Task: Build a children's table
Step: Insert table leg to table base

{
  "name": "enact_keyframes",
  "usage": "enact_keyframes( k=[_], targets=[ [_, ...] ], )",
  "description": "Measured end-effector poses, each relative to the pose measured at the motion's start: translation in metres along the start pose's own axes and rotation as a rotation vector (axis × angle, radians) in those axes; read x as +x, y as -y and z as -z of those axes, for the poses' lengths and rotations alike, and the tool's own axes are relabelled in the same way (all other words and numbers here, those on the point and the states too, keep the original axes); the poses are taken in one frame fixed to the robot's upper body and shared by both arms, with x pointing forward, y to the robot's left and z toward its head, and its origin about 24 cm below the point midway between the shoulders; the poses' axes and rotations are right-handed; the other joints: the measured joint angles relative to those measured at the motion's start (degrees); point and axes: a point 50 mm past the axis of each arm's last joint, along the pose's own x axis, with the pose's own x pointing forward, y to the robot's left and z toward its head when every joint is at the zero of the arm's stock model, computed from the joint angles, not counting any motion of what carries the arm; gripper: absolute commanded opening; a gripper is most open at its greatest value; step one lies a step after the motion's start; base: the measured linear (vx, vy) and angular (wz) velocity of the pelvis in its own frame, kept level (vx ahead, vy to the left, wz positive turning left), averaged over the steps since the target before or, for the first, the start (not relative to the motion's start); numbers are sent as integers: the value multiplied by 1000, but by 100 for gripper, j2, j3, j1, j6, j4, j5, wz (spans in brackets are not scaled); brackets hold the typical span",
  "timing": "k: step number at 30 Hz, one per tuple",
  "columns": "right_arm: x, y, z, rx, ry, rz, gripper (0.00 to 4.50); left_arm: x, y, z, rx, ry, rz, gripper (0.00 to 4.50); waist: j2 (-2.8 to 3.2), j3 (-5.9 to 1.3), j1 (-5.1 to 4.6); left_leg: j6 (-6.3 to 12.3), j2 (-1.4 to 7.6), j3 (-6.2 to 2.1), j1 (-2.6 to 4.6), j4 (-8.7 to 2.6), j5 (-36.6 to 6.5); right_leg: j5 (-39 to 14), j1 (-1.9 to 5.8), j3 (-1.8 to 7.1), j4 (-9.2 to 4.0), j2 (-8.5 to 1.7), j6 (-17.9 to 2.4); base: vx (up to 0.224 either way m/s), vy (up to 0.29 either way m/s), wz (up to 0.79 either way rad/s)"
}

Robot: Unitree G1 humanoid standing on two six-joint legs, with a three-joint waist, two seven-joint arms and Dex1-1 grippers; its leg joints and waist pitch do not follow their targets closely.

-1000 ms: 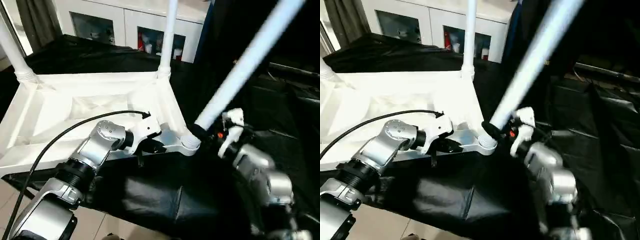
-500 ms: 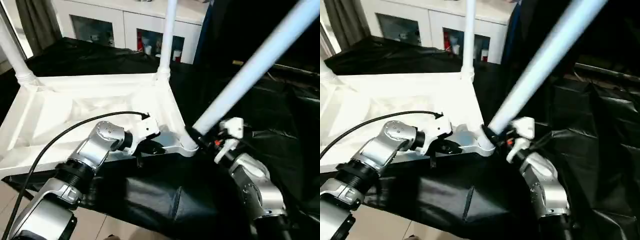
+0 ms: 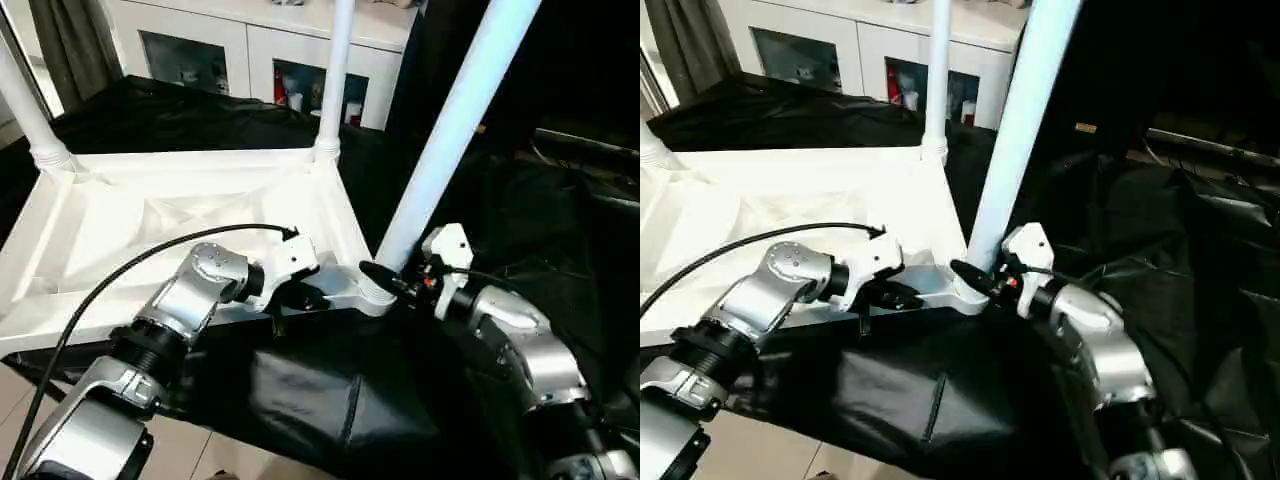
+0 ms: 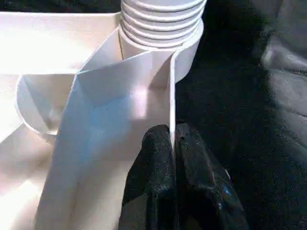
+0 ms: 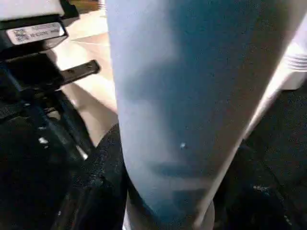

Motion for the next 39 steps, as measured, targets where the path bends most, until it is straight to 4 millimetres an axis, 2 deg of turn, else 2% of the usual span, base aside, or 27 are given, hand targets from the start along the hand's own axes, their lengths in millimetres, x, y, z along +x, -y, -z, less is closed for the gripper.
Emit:
enact_keyframes(
  k=[5, 8, 14, 21, 25, 27, 31, 34, 37, 38, 39],
  targets=[
    [-5, -4, 0, -31, -42, -163, 187, -5, 7, 4, 15, -5, 81, 0, -36, -24, 14, 0, 0, -1, 10, -3, -1, -9, 15, -1, -1, 0, 2, 0, 0, 0],
    [-6, -8, 2, -44, -60, -231, 187, -7, 11, 8, 11, -15, 117, 0, -53, -33, 17, 0, -2, -1, 78, -27, -3, -22, 80, -3, -24, 0, 14, 0, 0, 0],
    [-6, -9, 4, -41, -64, -259, 187, -7, 12, 10, 11, -24, 133, 0, -90, -58, 11, 0, -3, -3, 88, -63, -2, -25, 113, -14, -83, 0, 14, 0, 0, 0],
    [-2, -5, 5, -36, -53, -251, 187, -8, 10, 10, 10, -28, 117, 0, -113, -70, -4, -1, -3, -3, 94, -74, -2, -25, 116, -16, -84, 1, 13, 0, 0, 0],
    [14, 1, 6, -11, -10, -113, 187, -8, 3, 13, -24, -27, 19, 0, -117, -66, -75, -1, -4, -6, 102, -73, -2, -26, 114, -22, -95, 0, 15, 0, 0, 0],
    [21, 5, 5, -3, -4, -32, 187, -5, -2, 10, -38, -34, -29, 0, -118, -57, -127, -1, -4, -29, 91, -68, -2, -26, 110, -48, -144, 0, 16, 0, 0, 0],
    [36, 16, 6, 77, 25, 190, 187, 8, -11, 2, -110, -35, -133, 0, -108, -40, -161, 0, -3, -107, 76, -70, -2, -26, 138, -187, -289, -21, 15, 0, 0, 0],
    [58, 24, 6, 147, 13, 430, 187, 26, -22, -10, -177, -76, -265, 0, -70, -12, -181, 0, -2, -142, 78, -55, -2, -28, 167, -250, -363, -26, 12, -35, 18, -4],
    [68, 27, 1, 166, 10, 563, 187, 38, -25, -20, -205, -80, -327, 0, 57, 67, -186, 3, 47, -204, 88, -84, -4, -30, 289, -457, -563, -40, 9, -38, 17, -3],
    [71, 26, 1, 175, 9, 593, 187, 43, -25, -22, -217, -81, -342, 0, 116, 112, -148, 2, 83, -174, 74, -129, -4, -75, 321, -478, -502, -32, -44, -60, 26, -4],
    [72, 27, 2, 184, 4, 622, 187, 47, -26, -24, -226, -87, -349, 0, 91, 125, -94, 2, 82, -132, 86, -143, -4, -250, 313, -417, -252, -45, -152, -66, -23, 16]
  ],
)
